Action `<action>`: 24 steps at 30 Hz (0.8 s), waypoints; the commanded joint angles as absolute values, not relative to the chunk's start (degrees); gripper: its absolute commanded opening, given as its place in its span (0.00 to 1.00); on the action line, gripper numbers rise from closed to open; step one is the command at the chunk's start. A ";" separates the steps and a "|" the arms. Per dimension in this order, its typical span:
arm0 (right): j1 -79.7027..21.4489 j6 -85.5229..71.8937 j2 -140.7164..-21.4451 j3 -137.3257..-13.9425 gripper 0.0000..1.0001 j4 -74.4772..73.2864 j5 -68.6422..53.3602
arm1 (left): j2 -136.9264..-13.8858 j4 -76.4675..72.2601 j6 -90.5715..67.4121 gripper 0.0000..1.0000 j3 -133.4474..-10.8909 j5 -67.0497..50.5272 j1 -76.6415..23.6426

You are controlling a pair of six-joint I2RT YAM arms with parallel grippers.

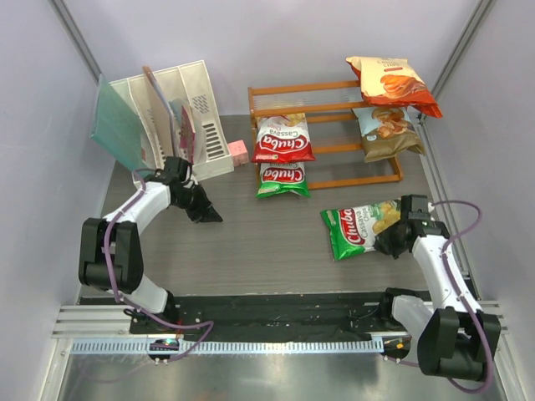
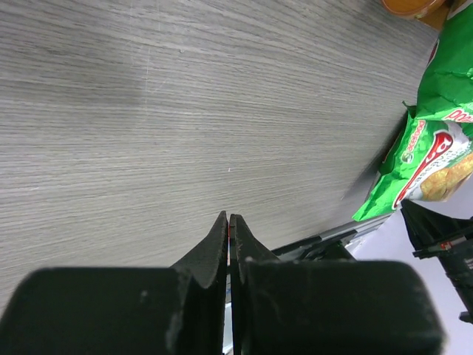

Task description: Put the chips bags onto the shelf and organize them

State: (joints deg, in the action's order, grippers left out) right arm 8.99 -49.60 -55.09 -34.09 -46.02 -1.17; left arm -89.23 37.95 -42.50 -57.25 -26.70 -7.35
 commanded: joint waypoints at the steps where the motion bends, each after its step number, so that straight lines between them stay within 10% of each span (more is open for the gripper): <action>1: 0.37 -49.13 -57.83 -39.55 0.01 -48.25 -2.29 | -89.56 36.48 -40.96 0.00 -58.80 -28.04 -7.21; 19: -24.93 -43.42 -57.31 -47.29 0.01 -51.16 -11.25 | -95.10 35.17 -39.55 0.28 -64.34 -28.64 -7.21; 24: -32.60 -44.82 -58.53 -45.09 0.01 -47.39 -11.60 | -94.31 34.89 -37.27 0.57 -63.55 -31.55 -12.11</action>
